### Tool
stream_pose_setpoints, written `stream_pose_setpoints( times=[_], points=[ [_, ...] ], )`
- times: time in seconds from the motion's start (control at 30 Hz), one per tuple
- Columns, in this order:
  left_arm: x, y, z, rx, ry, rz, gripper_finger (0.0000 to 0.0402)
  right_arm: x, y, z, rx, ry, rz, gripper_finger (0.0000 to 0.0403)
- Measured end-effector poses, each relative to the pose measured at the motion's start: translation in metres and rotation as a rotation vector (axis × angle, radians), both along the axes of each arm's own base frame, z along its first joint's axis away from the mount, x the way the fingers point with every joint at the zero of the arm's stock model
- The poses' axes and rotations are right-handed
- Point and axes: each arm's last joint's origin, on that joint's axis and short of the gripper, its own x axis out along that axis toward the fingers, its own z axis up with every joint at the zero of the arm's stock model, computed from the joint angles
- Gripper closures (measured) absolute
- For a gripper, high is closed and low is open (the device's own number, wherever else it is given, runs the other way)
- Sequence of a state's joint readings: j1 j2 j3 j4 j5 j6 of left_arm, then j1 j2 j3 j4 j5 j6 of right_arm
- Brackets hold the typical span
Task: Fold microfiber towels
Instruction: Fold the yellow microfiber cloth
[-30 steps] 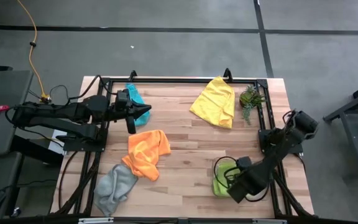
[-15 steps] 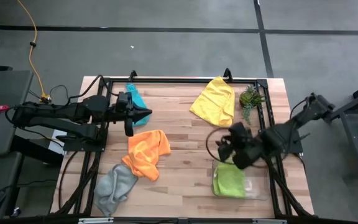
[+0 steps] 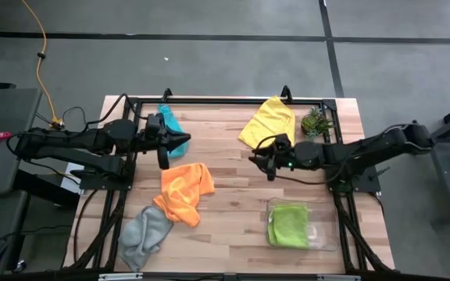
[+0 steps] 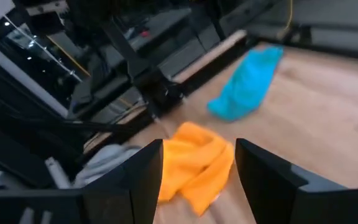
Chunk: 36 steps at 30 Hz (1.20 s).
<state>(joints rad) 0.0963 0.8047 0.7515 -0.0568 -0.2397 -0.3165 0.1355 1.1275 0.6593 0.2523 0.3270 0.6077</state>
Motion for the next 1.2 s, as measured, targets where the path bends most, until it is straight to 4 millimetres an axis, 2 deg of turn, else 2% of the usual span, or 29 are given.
stream_pose_setpoints(
  times=[0.2, 0.4, 0.53, 1.03, 1.2],
  points=[
    [0.002, 0.001, -0.002, 0.041, 0.024, 0.037, 0.0336, 0.001, -0.007, 0.001, -0.193, 0.03, 0.001, 0.0213],
    [0.008, 0.002, -0.005, 0.049, 0.049, 0.035, 0.028, 0.001, -0.006, 0.001, -0.211, 0.031, 0.005, 0.0213],
    [0.012, 0.002, -0.008, 0.066, 0.07, 0.019, 0.0258, 0.001, -0.007, 0.004, -0.216, 0.01, 0.002, 0.0213],
    [0.01, 0.02, -0.004, 0.14, 0.052, 0.086, 0.0261, 0.002, -0.026, 0.003, -0.162, 0.013, -0.084, 0.0213],
    [0.019, 0.034, -0.008, 0.131, 0.049, 0.07, 0.0261, 0.001, -0.026, 0.003, -0.167, 0.015, -0.107, 0.0213]
  ],
)
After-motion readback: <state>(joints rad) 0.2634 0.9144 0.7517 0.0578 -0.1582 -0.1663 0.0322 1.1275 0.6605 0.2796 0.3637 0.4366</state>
